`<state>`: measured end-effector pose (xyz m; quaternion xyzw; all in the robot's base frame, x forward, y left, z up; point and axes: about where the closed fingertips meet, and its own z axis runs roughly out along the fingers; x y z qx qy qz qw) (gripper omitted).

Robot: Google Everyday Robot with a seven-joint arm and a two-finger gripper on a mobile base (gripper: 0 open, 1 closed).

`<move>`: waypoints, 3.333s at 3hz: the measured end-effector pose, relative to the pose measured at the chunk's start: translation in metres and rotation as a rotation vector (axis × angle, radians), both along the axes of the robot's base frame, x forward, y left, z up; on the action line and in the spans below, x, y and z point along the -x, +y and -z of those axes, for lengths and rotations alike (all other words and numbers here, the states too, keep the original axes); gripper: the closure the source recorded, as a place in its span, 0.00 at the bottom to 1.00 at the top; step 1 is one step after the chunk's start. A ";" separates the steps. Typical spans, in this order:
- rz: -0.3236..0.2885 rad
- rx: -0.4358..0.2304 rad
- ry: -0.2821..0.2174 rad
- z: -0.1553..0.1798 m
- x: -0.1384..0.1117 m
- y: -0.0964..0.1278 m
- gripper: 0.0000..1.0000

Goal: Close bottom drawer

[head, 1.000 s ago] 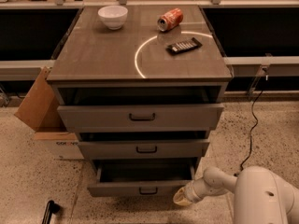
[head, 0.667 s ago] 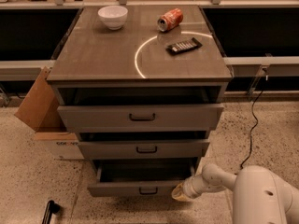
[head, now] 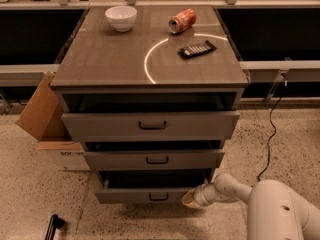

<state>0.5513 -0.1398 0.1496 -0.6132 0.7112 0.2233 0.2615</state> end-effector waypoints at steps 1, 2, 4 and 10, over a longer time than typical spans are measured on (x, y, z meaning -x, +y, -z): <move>0.030 -0.009 -0.029 0.001 -0.017 0.002 1.00; 0.057 -0.025 -0.052 -0.001 -0.032 0.001 1.00; 0.089 -0.063 -0.083 -0.009 -0.062 -0.002 1.00; -0.337 -0.048 -0.302 -0.162 0.069 -0.004 1.00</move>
Offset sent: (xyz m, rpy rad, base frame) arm 0.0521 -0.0048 0.0065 0.0374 -0.0844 -0.0933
